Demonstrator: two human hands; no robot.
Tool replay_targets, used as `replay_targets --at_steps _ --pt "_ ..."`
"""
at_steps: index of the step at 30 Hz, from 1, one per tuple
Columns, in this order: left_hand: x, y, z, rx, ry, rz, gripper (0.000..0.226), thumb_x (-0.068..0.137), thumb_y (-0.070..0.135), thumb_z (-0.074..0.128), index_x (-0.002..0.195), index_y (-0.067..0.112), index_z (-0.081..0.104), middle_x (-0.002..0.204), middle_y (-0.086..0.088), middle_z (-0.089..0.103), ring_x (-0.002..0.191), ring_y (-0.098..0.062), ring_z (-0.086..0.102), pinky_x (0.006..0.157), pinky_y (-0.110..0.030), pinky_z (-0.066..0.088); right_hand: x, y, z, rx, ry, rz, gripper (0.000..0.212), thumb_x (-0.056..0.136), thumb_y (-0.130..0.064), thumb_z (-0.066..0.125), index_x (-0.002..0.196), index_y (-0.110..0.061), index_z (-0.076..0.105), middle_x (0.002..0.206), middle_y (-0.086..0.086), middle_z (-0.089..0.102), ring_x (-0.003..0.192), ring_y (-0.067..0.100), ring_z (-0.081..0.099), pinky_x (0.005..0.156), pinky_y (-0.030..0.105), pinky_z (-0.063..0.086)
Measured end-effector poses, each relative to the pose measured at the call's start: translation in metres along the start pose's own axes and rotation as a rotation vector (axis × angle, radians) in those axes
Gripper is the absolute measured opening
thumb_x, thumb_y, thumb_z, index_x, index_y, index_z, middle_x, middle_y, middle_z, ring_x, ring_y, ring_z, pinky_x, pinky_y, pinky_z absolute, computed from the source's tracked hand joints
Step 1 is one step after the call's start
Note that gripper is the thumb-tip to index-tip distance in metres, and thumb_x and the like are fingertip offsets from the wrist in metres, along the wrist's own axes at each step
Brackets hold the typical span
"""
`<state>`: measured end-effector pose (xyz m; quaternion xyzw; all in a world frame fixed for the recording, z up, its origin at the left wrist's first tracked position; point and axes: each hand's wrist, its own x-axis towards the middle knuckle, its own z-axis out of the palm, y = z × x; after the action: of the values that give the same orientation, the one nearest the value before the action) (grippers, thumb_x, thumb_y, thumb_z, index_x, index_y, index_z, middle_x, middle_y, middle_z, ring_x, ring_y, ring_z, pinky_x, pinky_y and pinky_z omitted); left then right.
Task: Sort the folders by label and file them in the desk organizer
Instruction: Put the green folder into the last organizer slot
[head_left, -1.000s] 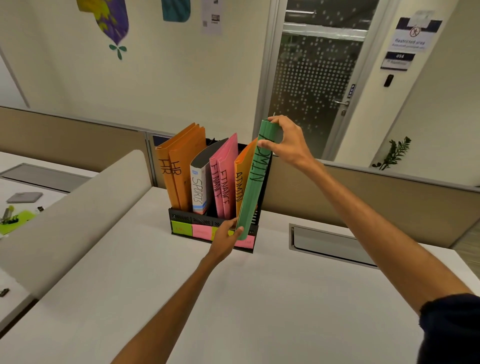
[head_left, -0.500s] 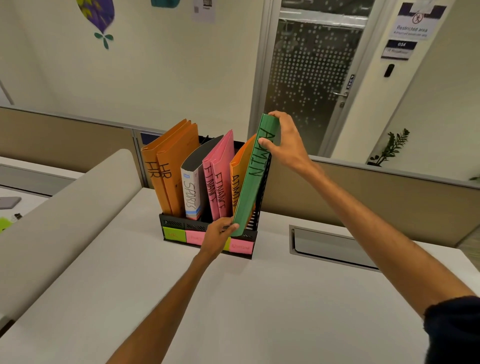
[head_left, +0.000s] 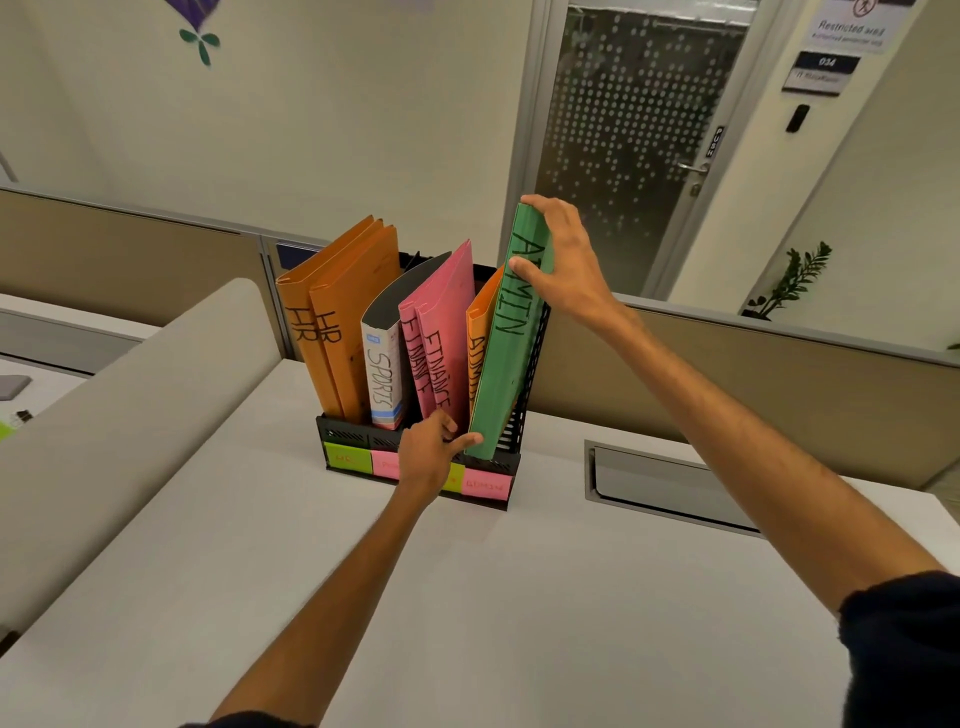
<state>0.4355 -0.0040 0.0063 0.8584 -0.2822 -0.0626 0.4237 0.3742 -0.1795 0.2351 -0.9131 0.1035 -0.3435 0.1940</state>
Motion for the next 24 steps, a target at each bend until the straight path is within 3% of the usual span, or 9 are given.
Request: replay_targets --at_steps 2,5,11,19,24 --pt "0.002 0.003 0.004 0.099 0.027 0.001 0.048 0.073 0.061 0.067 0.081 0.014 0.065 0.078 0.004 0.069 0.076 -0.018 0.061 0.086 -0.038 0.039 0.000 0.000 0.002 -0.005 0.012 -0.009 0.066 0.084 -0.028 0.068 0.142 -0.022 0.037 0.139 0.001 0.041 0.127 0.018 0.040 0.104 0.032 0.034" --pt "0.005 0.008 0.010 0.186 0.049 -0.019 0.050 0.073 0.063 0.064 0.068 0.013 0.065 0.067 0.004 0.067 0.069 -0.019 0.059 0.083 -0.035 0.028 0.001 0.002 0.004 -0.017 0.020 -0.009 0.067 0.083 -0.026 0.070 0.142 -0.023 0.037 0.138 0.001 0.041 0.127 0.017 0.039 0.102 0.029 0.032" --pt "0.011 0.012 0.020 0.308 0.088 -0.063 0.054 0.073 0.066 0.060 0.055 0.016 0.054 0.059 0.002 0.062 0.061 -0.020 0.055 0.086 -0.037 0.032 0.001 0.006 0.006 -0.051 0.021 0.000 0.070 0.083 -0.025 0.071 0.144 -0.023 0.036 0.139 0.002 0.039 0.127 0.020 0.038 0.102 0.029 0.031" --pt "0.011 0.015 0.028 0.454 0.109 -0.108 0.056 0.075 0.070 0.053 0.070 0.016 0.066 0.070 0.000 0.065 0.070 -0.020 0.056 0.083 -0.036 0.035 0.005 0.004 0.007 -0.099 0.008 -0.019 0.073 0.083 -0.026 0.072 0.145 -0.024 0.034 0.140 0.002 0.039 0.129 0.022 0.037 0.104 0.034 0.036" --pt "0.010 0.015 0.031 0.464 0.117 -0.130 0.053 0.079 0.067 0.053 0.077 0.017 0.070 0.081 -0.002 0.068 0.080 -0.021 0.059 0.084 -0.037 0.036 0.010 0.005 0.011 -0.169 -0.008 -0.046 0.076 0.083 -0.030 0.072 0.147 -0.025 0.031 0.143 0.003 0.037 0.131 0.023 0.036 0.097 0.028 0.033"
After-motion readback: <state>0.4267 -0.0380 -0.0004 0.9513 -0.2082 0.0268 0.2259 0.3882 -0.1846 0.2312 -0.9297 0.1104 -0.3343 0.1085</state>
